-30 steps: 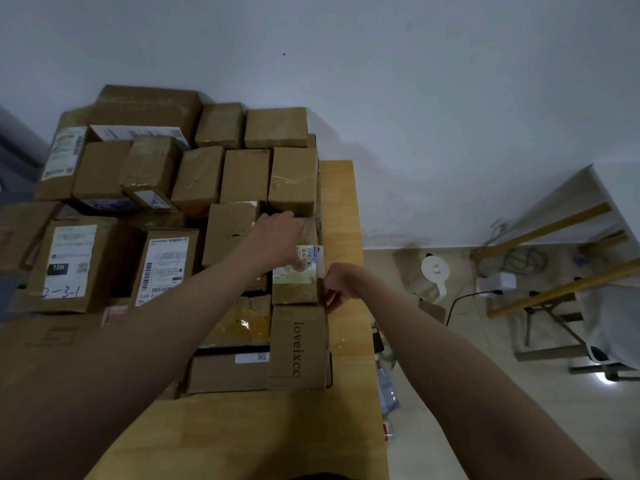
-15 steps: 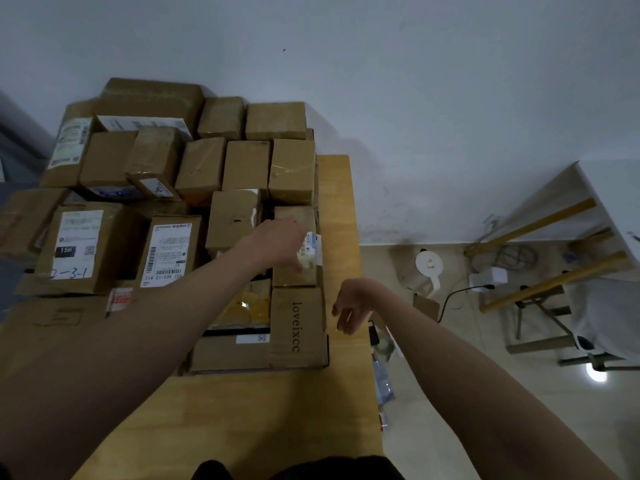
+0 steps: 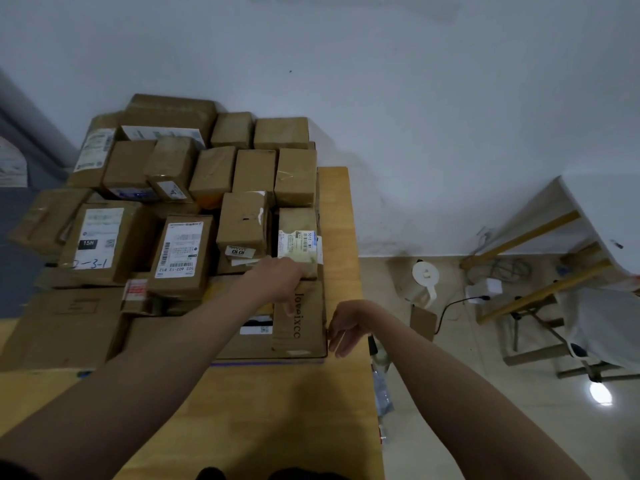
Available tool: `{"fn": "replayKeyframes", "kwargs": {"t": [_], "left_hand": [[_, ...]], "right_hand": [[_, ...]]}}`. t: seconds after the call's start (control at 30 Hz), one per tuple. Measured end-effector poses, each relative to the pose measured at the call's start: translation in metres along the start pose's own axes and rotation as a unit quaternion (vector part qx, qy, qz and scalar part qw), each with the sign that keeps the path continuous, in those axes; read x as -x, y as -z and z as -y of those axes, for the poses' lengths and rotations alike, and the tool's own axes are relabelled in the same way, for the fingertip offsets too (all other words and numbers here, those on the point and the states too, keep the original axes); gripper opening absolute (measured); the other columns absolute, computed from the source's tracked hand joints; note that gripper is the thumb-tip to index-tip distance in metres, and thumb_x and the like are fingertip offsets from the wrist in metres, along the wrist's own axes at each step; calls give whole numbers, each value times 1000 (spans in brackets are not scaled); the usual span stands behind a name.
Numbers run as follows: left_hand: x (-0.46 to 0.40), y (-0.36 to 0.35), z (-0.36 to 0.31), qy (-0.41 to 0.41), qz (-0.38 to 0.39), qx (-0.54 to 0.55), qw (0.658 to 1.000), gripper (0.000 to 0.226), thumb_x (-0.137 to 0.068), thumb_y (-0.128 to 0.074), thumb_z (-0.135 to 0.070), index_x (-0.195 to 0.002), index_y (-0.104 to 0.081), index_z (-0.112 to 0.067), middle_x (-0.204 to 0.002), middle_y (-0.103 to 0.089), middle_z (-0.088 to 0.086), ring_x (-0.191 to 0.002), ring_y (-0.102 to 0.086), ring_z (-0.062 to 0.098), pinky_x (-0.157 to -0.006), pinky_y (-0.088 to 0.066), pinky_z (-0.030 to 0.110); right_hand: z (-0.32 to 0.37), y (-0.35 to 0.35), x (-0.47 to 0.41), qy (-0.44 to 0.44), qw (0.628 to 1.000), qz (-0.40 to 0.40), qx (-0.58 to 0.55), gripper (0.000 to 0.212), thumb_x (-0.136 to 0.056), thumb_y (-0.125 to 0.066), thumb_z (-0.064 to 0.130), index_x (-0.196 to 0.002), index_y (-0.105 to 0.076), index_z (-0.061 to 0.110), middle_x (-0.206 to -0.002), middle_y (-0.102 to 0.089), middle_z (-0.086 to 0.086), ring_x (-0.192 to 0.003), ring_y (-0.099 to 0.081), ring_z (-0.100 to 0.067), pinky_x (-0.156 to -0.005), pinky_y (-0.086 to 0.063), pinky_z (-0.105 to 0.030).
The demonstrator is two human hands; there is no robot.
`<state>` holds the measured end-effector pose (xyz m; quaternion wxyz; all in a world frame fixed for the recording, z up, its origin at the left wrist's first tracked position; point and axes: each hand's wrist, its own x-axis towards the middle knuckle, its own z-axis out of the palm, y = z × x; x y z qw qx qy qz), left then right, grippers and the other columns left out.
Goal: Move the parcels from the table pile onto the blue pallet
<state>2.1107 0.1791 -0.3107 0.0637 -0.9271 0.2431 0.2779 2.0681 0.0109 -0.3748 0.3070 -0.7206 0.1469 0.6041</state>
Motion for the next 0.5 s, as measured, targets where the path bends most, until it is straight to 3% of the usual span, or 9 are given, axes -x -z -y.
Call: {"fn": "replayKeyframes", "kwargs": {"t": [0.07,0.17,0.23,0.37,0.5], "left_hand": [[5,3,1,-6,4,16,1000,58,-61,-86,-42,-108,-53,-34,-91,-54,-7,-83,-53,17,-56,-31,29],[13,11,3,16,7,2,1000,40,-67,-81,-48,-82,-48,-31,-88,-57,-6,-76,-52,14,-55,-34,28],[22,18,7,30,5,-11,999,39,-73,-77,-51,-90,-56,-23,-92,-61,-2,-81,-58,16,-60,-43,29],[49,30,28,54,-1,31,998,39,-79,-76,-45,-100,-59,-17,-97,-62,-1,-87,-60,18,-73,-54,33],[80,29,58,95,-2,67,993,42,-81,-73,-45,-110,-59,-18,-106,-62,-2,-96,-58,19,-80,-51,33]], "right_hand": [[8,5,13,11,999,-48,21,37,-98,-53,3,-130,-47,-15,-127,-61,-26,-110,-65,-40,-94,-54,-46],[25,17,41,39,988,-129,71,33,-94,-61,3,-123,-51,-10,-121,-64,-25,-100,-69,-38,-80,-60,-44],[36,24,62,61,976,-183,105,31,-90,-65,0,-118,-52,-6,-115,-65,-25,-94,-71,-36,-69,-61,-42],[57,26,96,110,943,-262,173,39,-86,-69,-1,-122,-53,0,-107,-63,-19,-90,-70,-33,-75,-61,-45],[81,7,116,141,914,-295,238,42,-87,-70,8,-125,-54,6,-114,-62,-17,-94,-69,-29,-78,-61,-44]]}}
